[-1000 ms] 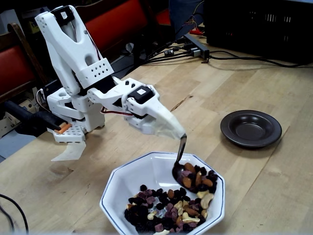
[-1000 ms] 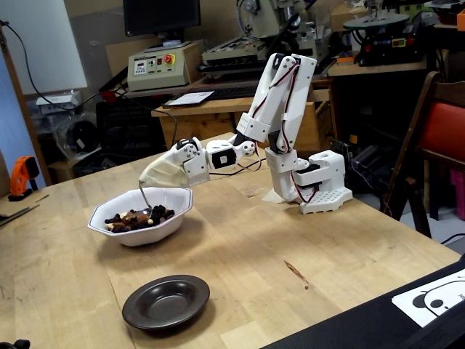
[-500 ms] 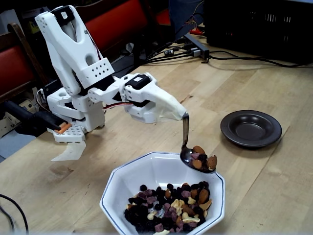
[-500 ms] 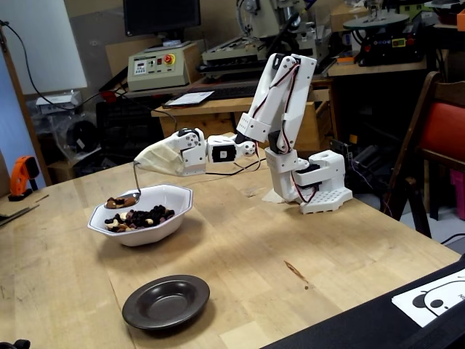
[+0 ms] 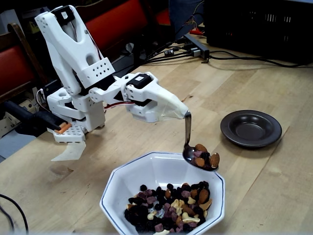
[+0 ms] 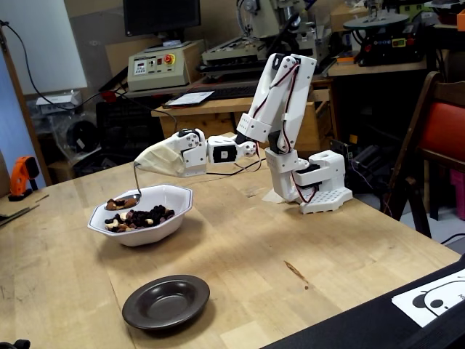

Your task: Use spoon to transfer food from the white bowl to brown plate

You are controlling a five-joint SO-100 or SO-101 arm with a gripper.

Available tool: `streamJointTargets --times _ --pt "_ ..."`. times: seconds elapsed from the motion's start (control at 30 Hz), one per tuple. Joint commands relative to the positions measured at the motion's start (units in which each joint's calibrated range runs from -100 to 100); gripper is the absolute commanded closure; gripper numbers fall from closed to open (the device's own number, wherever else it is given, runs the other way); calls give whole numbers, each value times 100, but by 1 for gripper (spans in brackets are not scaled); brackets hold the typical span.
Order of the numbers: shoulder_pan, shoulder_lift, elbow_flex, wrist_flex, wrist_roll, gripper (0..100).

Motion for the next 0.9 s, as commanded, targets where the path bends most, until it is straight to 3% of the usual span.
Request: streamJointTargets --times 0.0,0.43,0.87 --pt "-54 -272 -151 -88 -20 97" --pt "-68 -289 -151 -88 -20 97" --pt "-772 -212 -886 142 20 97"
